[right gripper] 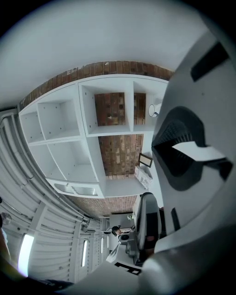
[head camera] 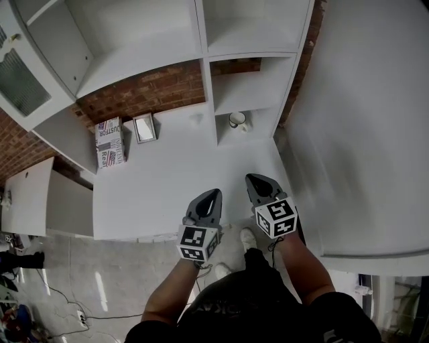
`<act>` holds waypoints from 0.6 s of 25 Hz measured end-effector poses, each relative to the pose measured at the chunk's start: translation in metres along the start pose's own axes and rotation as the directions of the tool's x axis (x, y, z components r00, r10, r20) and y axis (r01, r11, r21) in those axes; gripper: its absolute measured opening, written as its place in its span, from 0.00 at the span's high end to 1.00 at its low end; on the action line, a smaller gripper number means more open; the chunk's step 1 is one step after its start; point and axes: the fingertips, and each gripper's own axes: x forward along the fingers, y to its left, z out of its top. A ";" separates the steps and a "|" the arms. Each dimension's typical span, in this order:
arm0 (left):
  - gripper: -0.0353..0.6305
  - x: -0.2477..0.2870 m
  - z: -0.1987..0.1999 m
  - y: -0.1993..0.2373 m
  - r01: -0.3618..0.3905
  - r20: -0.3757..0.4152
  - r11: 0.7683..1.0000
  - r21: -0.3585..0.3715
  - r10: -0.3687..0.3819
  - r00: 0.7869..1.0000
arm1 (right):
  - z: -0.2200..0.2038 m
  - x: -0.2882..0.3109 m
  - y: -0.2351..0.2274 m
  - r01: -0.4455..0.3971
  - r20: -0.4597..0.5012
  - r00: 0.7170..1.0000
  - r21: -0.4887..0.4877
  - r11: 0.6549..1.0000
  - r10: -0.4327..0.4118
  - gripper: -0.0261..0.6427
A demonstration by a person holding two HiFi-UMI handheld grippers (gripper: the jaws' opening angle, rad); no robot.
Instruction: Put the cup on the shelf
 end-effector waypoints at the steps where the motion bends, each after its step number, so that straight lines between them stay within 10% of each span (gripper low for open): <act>1: 0.94 -0.006 -0.001 -0.001 0.004 0.000 1.000 0.004 -0.004 1.000 | -0.002 -0.005 0.005 0.006 0.001 1.000 -0.001 1.000 -0.006 0.96; 15: 0.94 -0.053 -0.002 -0.035 0.049 0.006 0.998 0.032 -0.049 0.999 | -0.004 -0.066 0.037 0.053 0.023 0.998 -0.001 0.999 -0.053 0.96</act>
